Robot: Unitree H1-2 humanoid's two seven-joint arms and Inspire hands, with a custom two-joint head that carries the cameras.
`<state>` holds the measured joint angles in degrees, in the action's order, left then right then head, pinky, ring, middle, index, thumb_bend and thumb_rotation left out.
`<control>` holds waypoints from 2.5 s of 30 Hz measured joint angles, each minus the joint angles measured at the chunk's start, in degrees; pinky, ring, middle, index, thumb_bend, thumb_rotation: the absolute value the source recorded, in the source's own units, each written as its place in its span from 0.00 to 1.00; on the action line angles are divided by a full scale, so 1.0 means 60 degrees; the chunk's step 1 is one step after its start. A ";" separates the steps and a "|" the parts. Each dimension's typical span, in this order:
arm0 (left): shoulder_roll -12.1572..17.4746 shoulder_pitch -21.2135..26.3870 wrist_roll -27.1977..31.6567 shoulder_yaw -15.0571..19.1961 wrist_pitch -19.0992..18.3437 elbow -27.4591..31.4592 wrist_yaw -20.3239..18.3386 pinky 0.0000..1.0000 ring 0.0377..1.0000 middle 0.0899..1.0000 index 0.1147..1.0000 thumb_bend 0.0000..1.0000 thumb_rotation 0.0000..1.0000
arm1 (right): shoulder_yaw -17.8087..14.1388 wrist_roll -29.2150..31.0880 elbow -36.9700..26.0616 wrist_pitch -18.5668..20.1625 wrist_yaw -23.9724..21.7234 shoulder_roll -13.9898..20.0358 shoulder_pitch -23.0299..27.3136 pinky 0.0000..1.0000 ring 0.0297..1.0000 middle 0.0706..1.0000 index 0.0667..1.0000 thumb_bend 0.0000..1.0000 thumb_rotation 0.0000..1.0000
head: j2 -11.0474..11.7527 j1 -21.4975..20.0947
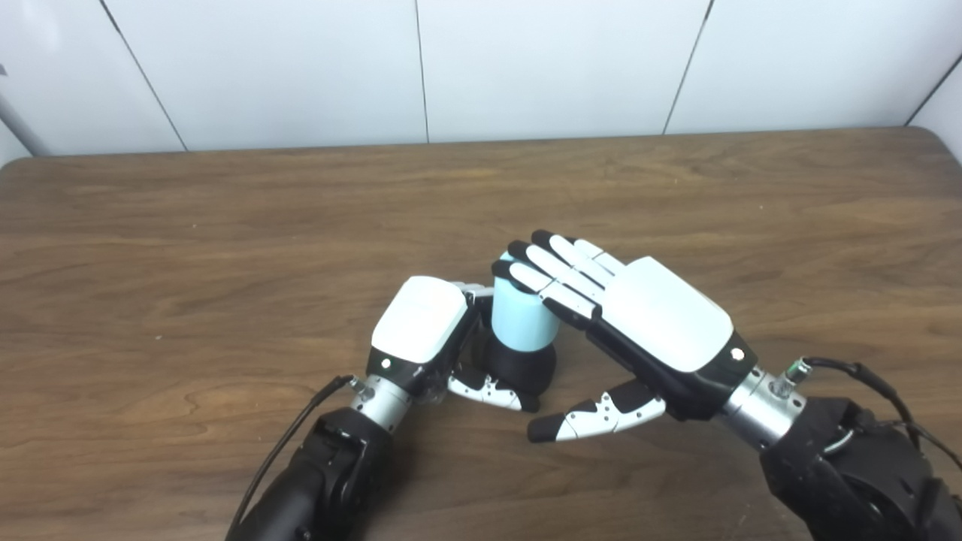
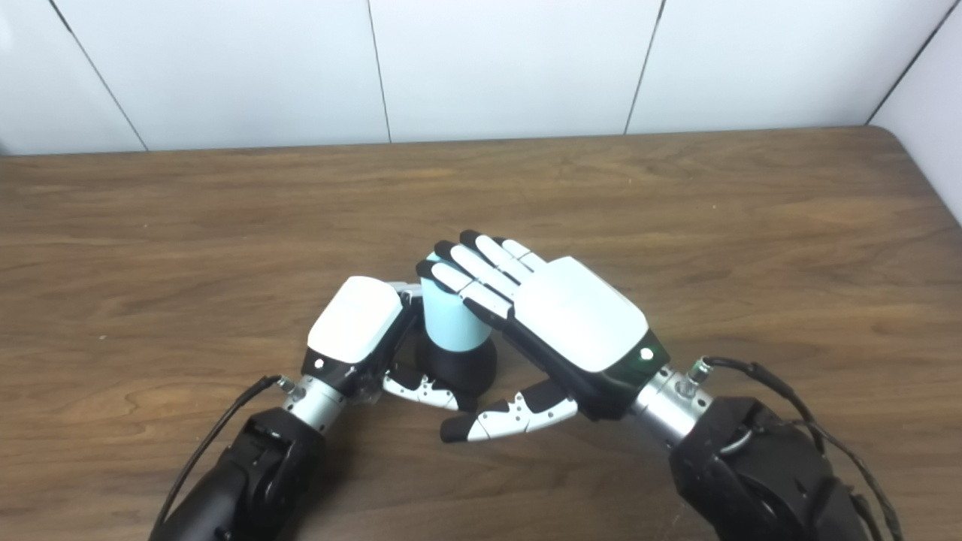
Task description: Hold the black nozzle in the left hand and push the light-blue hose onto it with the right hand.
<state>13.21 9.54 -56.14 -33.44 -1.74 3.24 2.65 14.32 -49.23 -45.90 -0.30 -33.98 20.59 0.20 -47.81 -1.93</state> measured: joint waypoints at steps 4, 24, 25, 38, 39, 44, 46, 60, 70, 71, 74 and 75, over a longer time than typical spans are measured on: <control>0.0002 0.0000 0.0000 0.0001 0.0000 0.0000 -0.0005 0.40 0.51 0.47 0.40 0.48 0.00 | 0.0017 -0.0013 0.0010 0.0027 0.0019 0.0002 0.0001 0.95 0.98 0.94 0.92 0.57 0.92 | -0.0015 0.0015; 0.0024 0.0000 0.0007 0.0034 -0.0021 0.0084 -0.0168 0.40 0.51 0.47 0.39 0.47 0.00 | 0.0122 -0.0126 0.0031 0.0064 0.0026 0.0020 0.0003 0.99 1.00 0.96 0.95 0.58 0.93 | -0.0029 0.0000; 0.0024 0.0000 0.0008 0.0035 -0.0022 0.0084 -0.0168 0.40 0.51 0.47 0.39 0.47 0.00 | 0.0125 -0.0126 0.0035 0.0064 0.0027 0.0020 0.0003 0.99 1.00 0.96 0.95 0.58 0.94 | -0.0029 0.0000; 0.0034 -0.0002 -0.0001 0.0033 -0.0028 0.0092 -0.0172 0.40 0.52 0.47 0.37 0.47 0.00 | 0.0143 -0.0143 0.0048 0.0067 0.0047 0.0039 0.0001 0.99 1.00 0.96 0.94 0.58 0.92 | -0.0073 -0.0015; 0.0033 0.0000 -0.0001 0.0033 -0.0033 0.0092 -0.0174 0.40 0.52 0.47 0.37 0.47 0.00 | 0.0143 -0.0143 0.0048 0.0070 0.0050 0.0038 0.0002 0.99 1.00 0.96 0.94 0.58 0.92 | -0.0073 -0.0015; 0.0034 0.0000 -0.0002 0.0033 -0.0034 0.0095 -0.0179 0.40 0.51 0.45 0.40 0.48 0.00 | 0.0137 -0.0126 0.0046 0.0086 0.0060 0.0038 0.0002 0.98 1.00 0.95 0.94 0.57 0.92 | -0.0059 -0.0044; 0.0035 -0.0002 -0.0008 0.0030 -0.0034 0.0100 -0.0182 0.38 0.49 0.44 0.42 0.48 0.00 | 0.0131 -0.0097 0.0046 0.0113 0.0063 0.0037 0.0005 0.98 1.00 0.96 0.94 0.57 0.94 | -0.0059 -0.0044; 0.0032 -0.0001 -0.0013 0.0025 -0.0122 0.0126 -0.0201 0.39 0.49 0.47 0.41 0.48 0.00 | 0.0186 -0.0040 0.0085 0.0361 -0.0038 0.0035 0.0283 0.98 1.00 0.97 0.95 0.56 0.91 | -0.0044 -0.0029; 0.0032 0.0002 -0.0017 0.0017 -0.0148 0.0129 -0.0201 0.40 0.51 0.48 0.39 0.47 0.00 | 0.0150 0.0052 0.0017 0.0443 -0.0187 0.0035 0.0344 0.96 1.00 0.97 0.96 0.56 0.92 | -0.0044 -0.0044; 0.0030 0.0003 -0.0016 0.0017 -0.0154 0.0132 -0.0201 0.40 0.51 0.48 0.38 0.47 0.00 | 0.0145 0.0058 0.0002 0.0444 -0.0221 0.0035 0.0347 0.96 1.00 0.97 0.96 0.56 0.93 | -0.0044 -0.0044; 0.0031 0.0001 -0.0019 0.0013 -0.0161 0.0139 -0.0202 0.39 0.50 0.47 0.41 0.48 0.00 | 0.0131 0.0077 -0.0083 0.0507 -0.0380 0.0033 0.0385 0.96 1.00 0.97 0.96 0.56 0.95 | -0.0059 -0.0044; 0.0031 0.0002 -0.0020 0.0010 -0.0161 0.0138 -0.0202 0.38 0.50 0.47 0.41 0.48 0.00 | 0.0124 0.0085 -0.0134 0.0544 -0.0451 0.0033 0.0408 0.96 1.00 0.97 0.96 0.57 0.96 | -0.0059 -0.0044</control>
<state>13.39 9.55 -56.26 -33.38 -2.71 4.07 1.43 15.06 -48.72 -46.70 2.97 -36.69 20.79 2.65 -48.16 -2.20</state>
